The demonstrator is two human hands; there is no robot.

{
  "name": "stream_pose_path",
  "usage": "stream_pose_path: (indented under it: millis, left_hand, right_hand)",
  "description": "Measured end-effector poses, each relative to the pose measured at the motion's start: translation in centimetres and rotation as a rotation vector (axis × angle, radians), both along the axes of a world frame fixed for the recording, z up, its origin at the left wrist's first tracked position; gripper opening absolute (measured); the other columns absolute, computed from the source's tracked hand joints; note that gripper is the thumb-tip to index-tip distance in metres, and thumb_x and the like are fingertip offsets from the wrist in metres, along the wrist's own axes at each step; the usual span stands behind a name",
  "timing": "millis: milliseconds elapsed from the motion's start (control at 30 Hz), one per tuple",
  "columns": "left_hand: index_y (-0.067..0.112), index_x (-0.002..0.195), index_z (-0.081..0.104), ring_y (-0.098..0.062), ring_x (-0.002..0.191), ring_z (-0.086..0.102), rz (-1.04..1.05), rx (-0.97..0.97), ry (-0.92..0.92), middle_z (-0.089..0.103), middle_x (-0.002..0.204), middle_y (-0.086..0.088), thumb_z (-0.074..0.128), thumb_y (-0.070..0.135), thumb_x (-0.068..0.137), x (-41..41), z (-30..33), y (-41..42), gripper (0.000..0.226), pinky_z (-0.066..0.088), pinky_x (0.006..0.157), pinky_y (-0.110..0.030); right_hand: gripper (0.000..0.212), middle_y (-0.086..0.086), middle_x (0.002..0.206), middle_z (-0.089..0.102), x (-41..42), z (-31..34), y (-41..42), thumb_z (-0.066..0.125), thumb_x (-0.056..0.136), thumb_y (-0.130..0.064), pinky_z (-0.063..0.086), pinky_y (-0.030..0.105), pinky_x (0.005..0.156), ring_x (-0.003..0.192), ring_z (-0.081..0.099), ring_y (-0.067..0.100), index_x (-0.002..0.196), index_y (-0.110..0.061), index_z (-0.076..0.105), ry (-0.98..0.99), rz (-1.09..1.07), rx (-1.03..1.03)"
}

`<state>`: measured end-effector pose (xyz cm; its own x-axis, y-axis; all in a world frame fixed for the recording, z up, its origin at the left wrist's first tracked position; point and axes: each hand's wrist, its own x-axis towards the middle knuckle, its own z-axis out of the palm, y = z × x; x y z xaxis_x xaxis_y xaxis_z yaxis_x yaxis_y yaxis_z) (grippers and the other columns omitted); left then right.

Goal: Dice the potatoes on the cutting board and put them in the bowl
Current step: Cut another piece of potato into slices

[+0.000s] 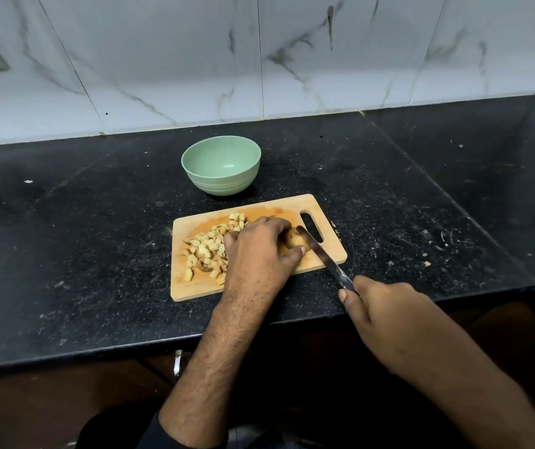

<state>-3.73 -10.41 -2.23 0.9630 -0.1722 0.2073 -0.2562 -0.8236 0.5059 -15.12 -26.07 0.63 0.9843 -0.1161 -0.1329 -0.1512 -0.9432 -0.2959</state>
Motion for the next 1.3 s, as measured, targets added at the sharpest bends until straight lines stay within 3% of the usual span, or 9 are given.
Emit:
stream_pose_path:
  millis: [267, 400, 533, 667, 767, 1300]
  left_hand:
    - [0.033, 0.126, 0.059, -0.010, 0.118, 0.047, 0.020, 0.104, -0.010, 0.060, 0.124, 0.015, 0.067, 0.050, 0.089, -0.1, 0.4, 0.3, 0.042, 0.025, 0.102, -0.042]
    - [0.031, 0.123, 0.056, -0.012, 0.118, 0.047, 0.021, 0.076, -0.009, 0.060, 0.122, 0.014, 0.067, 0.058, 0.084, -0.4, 0.1, -0.2, 0.048, 0.024, 0.103, -0.042]
    - [0.031, 0.121, 0.056, -0.012, 0.117, 0.049, 0.035, 0.052, -0.025, 0.061, 0.119, 0.014, 0.067, 0.055, 0.087, -0.6, -0.2, -0.4, 0.043, 0.024, 0.107, -0.045]
    - [0.031, 0.124, 0.058, -0.012, 0.114, 0.050, 0.033, 0.063, -0.033, 0.063, 0.119, 0.012, 0.068, 0.050, 0.088, -0.7, 0.3, 0.0, 0.042, 0.024, 0.101, -0.040]
    - [0.031, 0.127, 0.060, -0.014, 0.115, 0.052, 0.029, 0.094, -0.027, 0.065, 0.118, 0.009, 0.069, 0.048, 0.088, -0.8, 0.8, 0.7, 0.043, 0.023, 0.098, -0.038]
    - [0.031, 0.137, 0.056, -0.014, 0.121, 0.046, 0.006, 0.054, 0.021, 0.062, 0.127, 0.008, 0.072, 0.047, 0.085, -0.4, 0.8, 1.7, 0.057, 0.021, 0.098, -0.034]
  right_hand:
    - [0.027, -0.006, 0.074, 0.054, -0.3, 0.1, 0.1, 0.028, 0.104, -0.050, 0.045, 0.031, 0.063, 0.069, 0.053, 0.011, 0.089, -0.030, 0.041, -0.010, 0.021, -0.034]
    - [0.027, -0.008, 0.079, 0.053, -1.1, 0.9, 0.0, 0.028, 0.104, -0.052, 0.052, 0.032, 0.073, 0.077, 0.057, 0.011, 0.088, -0.032, 0.038, 0.070, 0.050, -0.053]
    - [0.027, -0.008, 0.075, 0.046, -0.4, 0.9, 0.3, 0.029, 0.104, -0.051, 0.041, 0.031, 0.065, 0.072, 0.047, 0.015, 0.095, -0.029, 0.043, 0.041, 0.063, -0.102]
    - [0.034, -0.006, 0.076, 0.052, 0.3, 0.5, 0.3, 0.031, 0.104, -0.051, 0.044, 0.032, 0.065, 0.074, 0.054, 0.013, 0.079, -0.029, 0.035, 0.069, 0.088, -0.054]
    - [0.036, -0.005, 0.073, 0.056, 0.2, 0.4, 0.4, 0.032, 0.103, -0.052, 0.051, 0.033, 0.069, 0.068, 0.055, 0.009, 0.077, -0.028, 0.038, 0.078, 0.103, 0.015]
    - [0.038, -0.006, 0.071, 0.054, -0.4, 0.7, 1.7, 0.027, 0.103, -0.055, 0.037, 0.023, 0.055, 0.065, 0.051, 0.002, 0.075, -0.029, 0.035, -0.009, 0.078, 0.032]
